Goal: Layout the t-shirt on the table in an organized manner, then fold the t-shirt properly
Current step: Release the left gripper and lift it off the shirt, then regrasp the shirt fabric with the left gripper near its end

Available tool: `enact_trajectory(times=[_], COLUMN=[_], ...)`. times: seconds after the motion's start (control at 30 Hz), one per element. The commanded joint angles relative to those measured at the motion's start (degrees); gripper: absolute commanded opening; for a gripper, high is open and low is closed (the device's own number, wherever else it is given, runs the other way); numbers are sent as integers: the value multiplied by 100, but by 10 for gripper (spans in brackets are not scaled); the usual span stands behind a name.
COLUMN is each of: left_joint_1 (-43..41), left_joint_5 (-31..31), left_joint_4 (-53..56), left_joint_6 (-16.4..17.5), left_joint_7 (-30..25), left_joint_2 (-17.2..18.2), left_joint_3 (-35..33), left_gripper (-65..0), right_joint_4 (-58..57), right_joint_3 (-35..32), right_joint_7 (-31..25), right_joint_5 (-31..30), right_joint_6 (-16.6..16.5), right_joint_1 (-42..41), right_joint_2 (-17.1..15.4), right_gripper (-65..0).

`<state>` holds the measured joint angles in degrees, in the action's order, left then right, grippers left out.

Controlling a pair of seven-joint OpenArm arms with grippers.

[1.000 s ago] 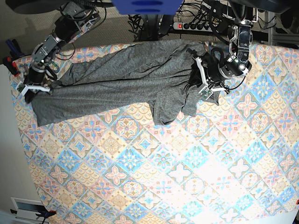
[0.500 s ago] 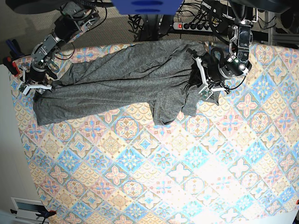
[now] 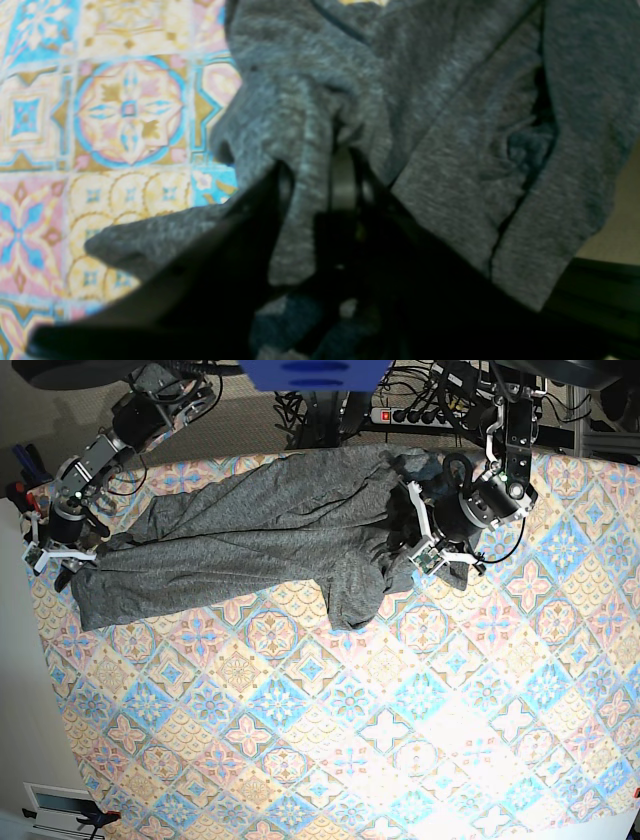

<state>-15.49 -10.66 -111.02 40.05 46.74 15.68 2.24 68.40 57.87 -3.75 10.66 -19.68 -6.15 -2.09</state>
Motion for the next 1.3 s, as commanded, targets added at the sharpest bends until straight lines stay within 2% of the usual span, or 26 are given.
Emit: enact_trajectory(times=[0.0, 0.17, 0.37, 0.6, 0.77, 0.9, 1.07, 1.17, 1.27], left_joint_1=[-47, -205, -399, -390, -407, -381, -232, -267, -416], left_joint_5=[-64, -73, 50, 745, 771, 762, 604, 455, 428], left_joint_4=[-172, -243, -216, 153, -76, -445, -647, -647, -647], left_joint_6=[-5, -5, -5, -5, -5, -5, -5, -5, -5], left_joint_7=[-107, -107, -107, -116, -160, -160, -107, -107, -107], left_joint_2=[106, 537, 678, 353, -104, -245, -694, -579, -210], left_joint_3=[18, -176, 27, 246, 475, 194, 97, -70, -255], left_gripper=[-544, -541, -541, -541, -541, -541, -541, -541, -541], right_joint_4=[101, 101, 101, 101, 101, 127, 144, 144, 118], right_joint_3=[-15, -15, -15, -15, -50, -420, -631, -639, -639], right_joint_7=[-175, -175, -175, -175, -175, -175, -175, -175, -175], right_joint_5=[-59, -50, -50, -50, -41, -50, -50, -50, -50], right_joint_6=[-14, -14, -14, -14, -14, -14, -14, -14, -14], right_joint_1=[-84, -75, -66, -57, 31, 136, 286, 294, 294], right_joint_2=[-112, -112, -112, -103, -103, -103, -103, -103, -103], right_gripper=[-329, -328, -327, -327, -327, -327, -327, -327, -327])
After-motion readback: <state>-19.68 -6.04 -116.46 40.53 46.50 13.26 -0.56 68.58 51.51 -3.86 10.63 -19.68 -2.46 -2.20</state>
